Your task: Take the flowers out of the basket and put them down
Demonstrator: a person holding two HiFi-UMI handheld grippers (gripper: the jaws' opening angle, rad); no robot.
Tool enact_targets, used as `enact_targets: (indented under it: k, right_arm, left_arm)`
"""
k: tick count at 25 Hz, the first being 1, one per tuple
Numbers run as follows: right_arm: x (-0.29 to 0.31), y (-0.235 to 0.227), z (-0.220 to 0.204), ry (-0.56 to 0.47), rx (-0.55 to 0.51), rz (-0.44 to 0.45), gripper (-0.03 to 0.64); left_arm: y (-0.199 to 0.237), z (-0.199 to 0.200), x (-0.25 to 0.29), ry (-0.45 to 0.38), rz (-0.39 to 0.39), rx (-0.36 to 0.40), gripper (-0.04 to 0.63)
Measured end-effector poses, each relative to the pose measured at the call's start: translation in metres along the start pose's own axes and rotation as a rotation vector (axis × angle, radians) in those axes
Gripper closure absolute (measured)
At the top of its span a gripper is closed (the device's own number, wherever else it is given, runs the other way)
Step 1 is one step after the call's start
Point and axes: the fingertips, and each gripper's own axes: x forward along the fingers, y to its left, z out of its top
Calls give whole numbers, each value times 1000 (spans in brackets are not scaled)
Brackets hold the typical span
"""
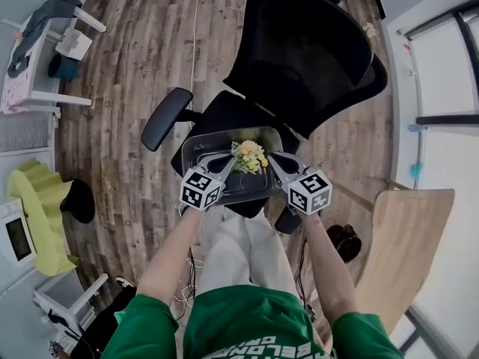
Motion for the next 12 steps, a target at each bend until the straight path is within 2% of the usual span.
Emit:
enact_targets:
  k: [7, 12]
  right_arm:
    - [26, -26, -48, 8, 55, -31, 611]
    - [31, -28, -62, 1, 63, -36, 611]
  left_arm:
    - [25, -52, 40, 66, 0, -39, 575]
    - [35, -77, 58, 94, -14, -64, 575]
